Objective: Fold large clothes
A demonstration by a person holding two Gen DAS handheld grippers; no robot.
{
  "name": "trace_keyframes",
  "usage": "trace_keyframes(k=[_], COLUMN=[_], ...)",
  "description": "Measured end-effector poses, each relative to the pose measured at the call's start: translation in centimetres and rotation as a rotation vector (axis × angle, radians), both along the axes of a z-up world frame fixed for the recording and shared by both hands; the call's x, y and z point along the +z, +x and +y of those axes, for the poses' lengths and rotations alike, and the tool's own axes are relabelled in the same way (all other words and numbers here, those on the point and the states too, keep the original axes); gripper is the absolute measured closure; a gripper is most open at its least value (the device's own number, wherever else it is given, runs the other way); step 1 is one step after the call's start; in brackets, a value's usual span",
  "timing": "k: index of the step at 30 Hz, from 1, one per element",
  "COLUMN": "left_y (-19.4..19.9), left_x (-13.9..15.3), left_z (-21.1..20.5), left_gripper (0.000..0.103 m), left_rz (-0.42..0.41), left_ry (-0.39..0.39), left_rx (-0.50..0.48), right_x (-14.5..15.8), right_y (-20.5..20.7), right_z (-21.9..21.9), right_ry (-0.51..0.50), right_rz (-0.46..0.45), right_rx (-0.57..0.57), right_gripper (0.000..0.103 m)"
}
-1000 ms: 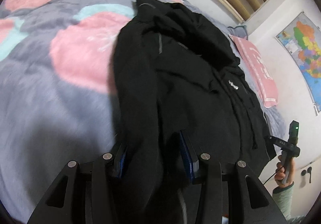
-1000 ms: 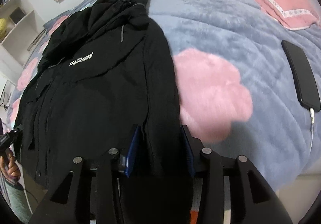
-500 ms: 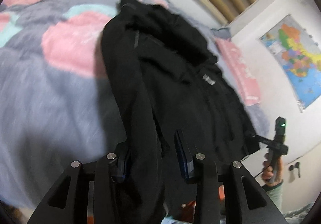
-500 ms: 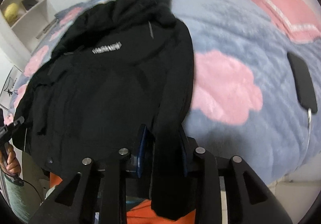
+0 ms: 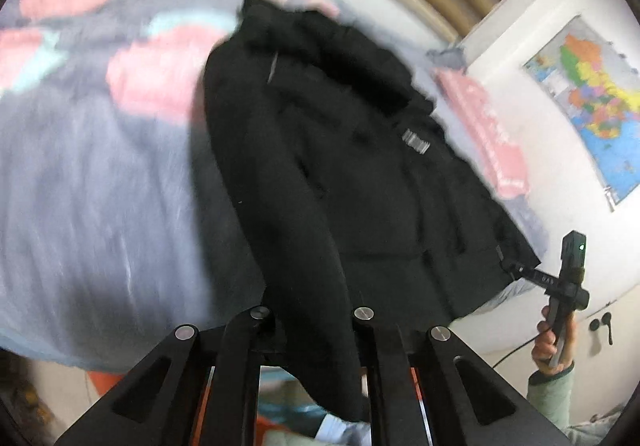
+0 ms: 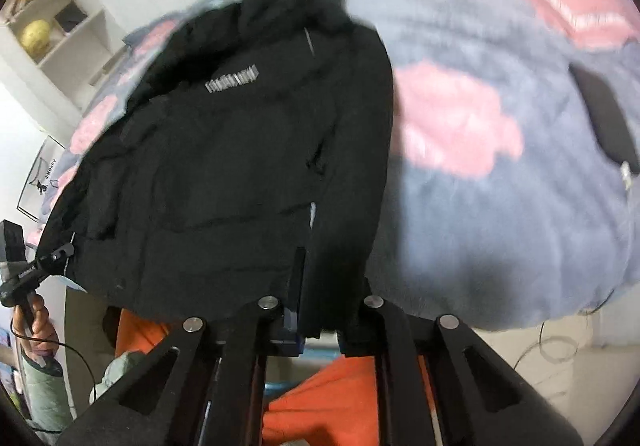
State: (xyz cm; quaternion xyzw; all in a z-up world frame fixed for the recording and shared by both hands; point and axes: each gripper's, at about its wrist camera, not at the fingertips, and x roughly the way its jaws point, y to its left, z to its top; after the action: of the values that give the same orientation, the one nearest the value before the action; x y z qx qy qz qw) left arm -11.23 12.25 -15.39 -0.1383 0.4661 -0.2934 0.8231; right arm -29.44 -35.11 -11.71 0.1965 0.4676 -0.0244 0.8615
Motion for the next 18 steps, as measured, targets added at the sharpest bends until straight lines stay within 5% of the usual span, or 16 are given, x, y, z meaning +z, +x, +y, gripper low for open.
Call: trace_keyframes(k=[9,18], left_y=[2.1,8.6], left_x=[6.9,12.3], left_z=[2.0,1.6], left_gripper=[0.093,0.093], left_rz=[-0.135,-0.231], left_ry=[-0.191,-0.262], left_rx=[0.069,0.07], right_x=[6.6,12.3], right_y=[1.6,6.5], right_z=[-1.0,-3.3], right_ry=[-0.033,-0.046], right_rz=[-0.107,-0.188], right_rx=[-0.059,-0.095], right_gripper=[0.091,0.091])
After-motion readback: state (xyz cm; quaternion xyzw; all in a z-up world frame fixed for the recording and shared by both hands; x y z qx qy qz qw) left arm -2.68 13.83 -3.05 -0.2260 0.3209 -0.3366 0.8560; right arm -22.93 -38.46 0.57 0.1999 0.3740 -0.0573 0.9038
